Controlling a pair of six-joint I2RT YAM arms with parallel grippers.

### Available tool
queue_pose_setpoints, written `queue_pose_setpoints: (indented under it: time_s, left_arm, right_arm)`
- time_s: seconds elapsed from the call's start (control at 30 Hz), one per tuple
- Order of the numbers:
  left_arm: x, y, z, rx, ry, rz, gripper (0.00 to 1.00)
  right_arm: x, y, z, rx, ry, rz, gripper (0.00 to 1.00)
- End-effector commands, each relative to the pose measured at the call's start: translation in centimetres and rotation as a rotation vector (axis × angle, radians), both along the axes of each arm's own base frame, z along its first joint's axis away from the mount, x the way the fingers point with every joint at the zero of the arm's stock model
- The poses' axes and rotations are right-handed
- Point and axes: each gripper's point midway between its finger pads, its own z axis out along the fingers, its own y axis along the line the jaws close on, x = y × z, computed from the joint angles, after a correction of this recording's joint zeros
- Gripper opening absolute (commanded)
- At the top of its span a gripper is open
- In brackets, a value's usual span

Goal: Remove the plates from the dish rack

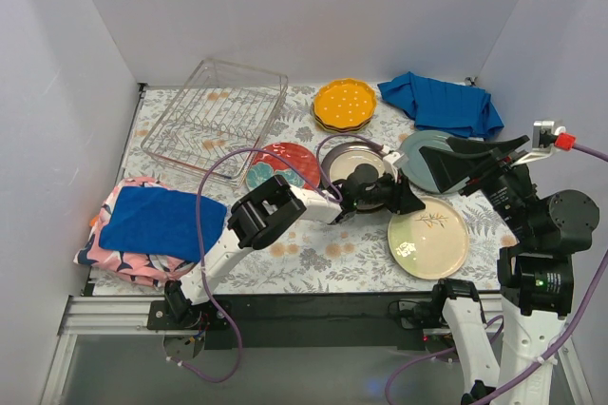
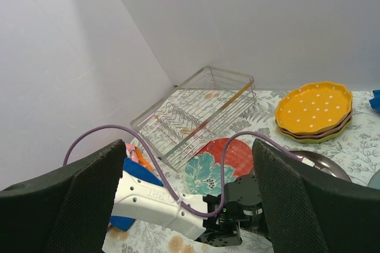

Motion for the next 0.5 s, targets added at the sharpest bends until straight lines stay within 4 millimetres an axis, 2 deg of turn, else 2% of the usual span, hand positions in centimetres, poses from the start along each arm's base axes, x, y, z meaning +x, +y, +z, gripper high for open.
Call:
queue_pose_setpoints:
  time_s: [0.0,0.27,0.47]
  left_arm:
    - [0.3,-1.1,3.3,-0.054,-0.086,0.005,0.30]
    - [0.0,-2.0,3.2,-0.001,-0.162,0.023,0.33]
    - [0.1,-2.1,2.0,0.066,-0.199,0.053,0.34]
  right_arm:
    - [-1.0,-0.2,2.1,-0.013,-0.079,-0.018,0.92]
    - [-1.5,-0.1,2.4,-0.016,-0.093,-0.017,0.92]
    - [-1.8,-0.1,2.6,-0.023,-0.103,-0.019,0.92]
